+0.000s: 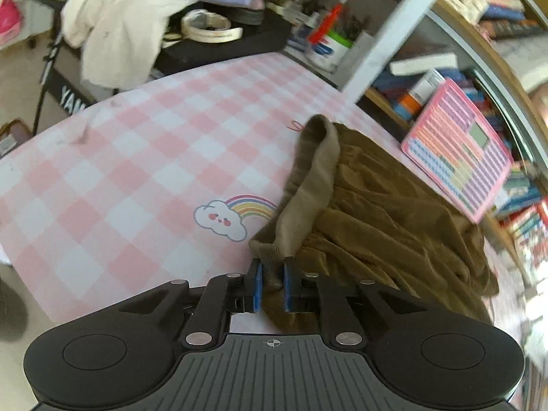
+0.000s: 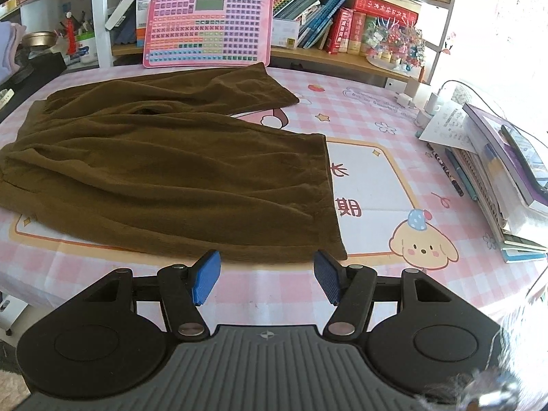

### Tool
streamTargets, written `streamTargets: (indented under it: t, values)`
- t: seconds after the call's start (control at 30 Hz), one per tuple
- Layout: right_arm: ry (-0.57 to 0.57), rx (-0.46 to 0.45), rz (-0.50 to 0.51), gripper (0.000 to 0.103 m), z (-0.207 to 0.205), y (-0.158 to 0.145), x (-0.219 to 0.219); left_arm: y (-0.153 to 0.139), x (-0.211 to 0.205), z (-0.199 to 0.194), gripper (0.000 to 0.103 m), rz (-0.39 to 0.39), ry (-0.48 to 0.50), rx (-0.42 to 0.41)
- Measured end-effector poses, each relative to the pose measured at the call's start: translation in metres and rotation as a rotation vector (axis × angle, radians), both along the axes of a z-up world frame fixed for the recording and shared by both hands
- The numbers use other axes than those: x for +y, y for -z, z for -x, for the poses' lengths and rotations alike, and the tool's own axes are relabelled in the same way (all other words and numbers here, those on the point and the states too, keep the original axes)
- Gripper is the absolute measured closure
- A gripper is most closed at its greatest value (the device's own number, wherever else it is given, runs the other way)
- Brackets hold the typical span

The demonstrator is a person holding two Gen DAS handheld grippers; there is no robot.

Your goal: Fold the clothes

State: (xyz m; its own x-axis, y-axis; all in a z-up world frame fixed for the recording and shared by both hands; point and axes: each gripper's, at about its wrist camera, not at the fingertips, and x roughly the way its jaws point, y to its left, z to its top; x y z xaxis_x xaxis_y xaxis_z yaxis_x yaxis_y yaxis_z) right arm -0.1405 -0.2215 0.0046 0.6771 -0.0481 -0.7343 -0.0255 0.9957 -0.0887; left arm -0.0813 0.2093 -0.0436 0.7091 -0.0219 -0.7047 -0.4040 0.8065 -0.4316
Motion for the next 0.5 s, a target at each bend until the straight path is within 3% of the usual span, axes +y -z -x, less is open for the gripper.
streamTargets:
  t: [0.23,0.4,0.5]
  values:
    - [-0.015,0.005,-0.010,0.045,-0.002,0.001,0.011,-0.007,-0.002,0.014,0.078,-0.044,0.014,0.003]
    - [-0.010,0.005,-0.024,0.044,-0.002,0.001,0.016,-0.024,-0.011,0.019,0.076,-0.135,0.125,-0.017]
    - [-0.007,0.005,-0.033,0.044,-0.002,0.001,0.019,-0.032,-0.025,0.020,0.060,-0.214,0.225,-0.028]
